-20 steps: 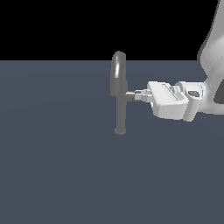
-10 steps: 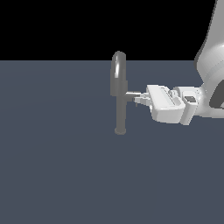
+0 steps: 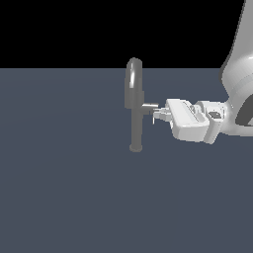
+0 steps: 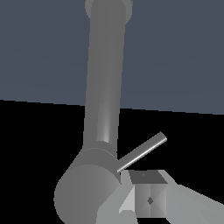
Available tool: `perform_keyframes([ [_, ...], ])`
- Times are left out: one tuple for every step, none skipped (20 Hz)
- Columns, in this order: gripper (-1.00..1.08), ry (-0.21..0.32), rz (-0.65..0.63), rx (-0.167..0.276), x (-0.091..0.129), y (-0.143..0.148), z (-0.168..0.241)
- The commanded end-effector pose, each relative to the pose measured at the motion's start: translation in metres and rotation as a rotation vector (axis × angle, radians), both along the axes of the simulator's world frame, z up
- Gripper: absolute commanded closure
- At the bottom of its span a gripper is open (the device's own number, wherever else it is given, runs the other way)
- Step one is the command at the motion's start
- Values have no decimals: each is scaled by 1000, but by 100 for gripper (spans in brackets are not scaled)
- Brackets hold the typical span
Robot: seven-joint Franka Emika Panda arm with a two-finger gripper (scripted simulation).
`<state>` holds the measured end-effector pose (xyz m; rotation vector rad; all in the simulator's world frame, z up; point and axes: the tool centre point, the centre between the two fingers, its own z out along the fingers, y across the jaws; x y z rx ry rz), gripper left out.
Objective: Turn on the faucet by rotating a designated handle.
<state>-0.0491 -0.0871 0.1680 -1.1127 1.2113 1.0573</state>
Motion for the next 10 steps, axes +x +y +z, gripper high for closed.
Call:
perform_keyframes([
  [108, 40, -17, -17, 8, 3, -35],
  [108, 46, -18, -17, 9, 3, -40],
  [108, 51, -18, -18, 10, 3, -44],
  [108, 56, -19, -18, 11, 3, -49],
  [108, 56, -19, -18, 11, 3, -49],
  [108, 3, 11, 20, 1, -1, -4],
  [108, 7, 9, 18, 4, -1, -8],
  [108, 10, 7, 15, 6, -1, -11],
  [108, 14, 5, 13, 9, -1, -14],
  [108, 18, 3, 10, 11, -1, -18],
])
